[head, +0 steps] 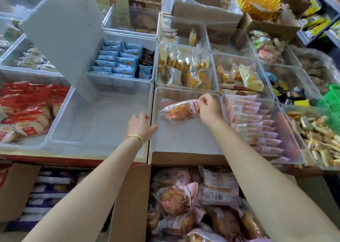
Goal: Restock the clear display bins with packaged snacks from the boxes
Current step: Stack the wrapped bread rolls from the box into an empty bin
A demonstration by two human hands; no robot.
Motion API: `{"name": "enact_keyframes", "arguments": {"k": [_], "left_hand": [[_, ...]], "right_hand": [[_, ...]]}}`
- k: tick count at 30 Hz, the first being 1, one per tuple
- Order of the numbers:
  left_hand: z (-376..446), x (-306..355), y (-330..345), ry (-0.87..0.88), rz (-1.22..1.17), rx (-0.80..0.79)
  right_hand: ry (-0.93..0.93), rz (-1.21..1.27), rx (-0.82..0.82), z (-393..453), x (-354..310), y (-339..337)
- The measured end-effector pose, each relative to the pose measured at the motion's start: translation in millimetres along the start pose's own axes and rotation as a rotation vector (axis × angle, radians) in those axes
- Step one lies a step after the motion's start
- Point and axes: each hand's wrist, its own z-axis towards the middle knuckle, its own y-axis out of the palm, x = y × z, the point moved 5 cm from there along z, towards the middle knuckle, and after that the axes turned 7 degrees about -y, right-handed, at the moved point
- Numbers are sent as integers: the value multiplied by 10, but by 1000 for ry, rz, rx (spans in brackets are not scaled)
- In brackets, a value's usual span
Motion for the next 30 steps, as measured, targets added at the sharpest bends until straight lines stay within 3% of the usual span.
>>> {"name": "enact_keyframes", "arguments": {"k": [5, 17, 21, 25, 27, 30], "left_hand": [[190, -120, 467, 59, 160, -174], [150, -111, 447, 68, 188, -50], [136, -101, 456, 73, 200, -53], [133, -102, 438, 59, 211, -68], [119, -88, 431, 56, 227, -75], [117, -78, 404, 57, 273, -97]], "right_hand": [[363, 189, -91, 229, 646, 560], [654, 351, -182, 404, 1052, 1106], [660, 318, -208, 428, 1054, 1082], [598, 124, -77, 417, 831, 843], [424, 28, -30, 314, 458, 632], [109, 207, -57, -187, -253, 316]]}}
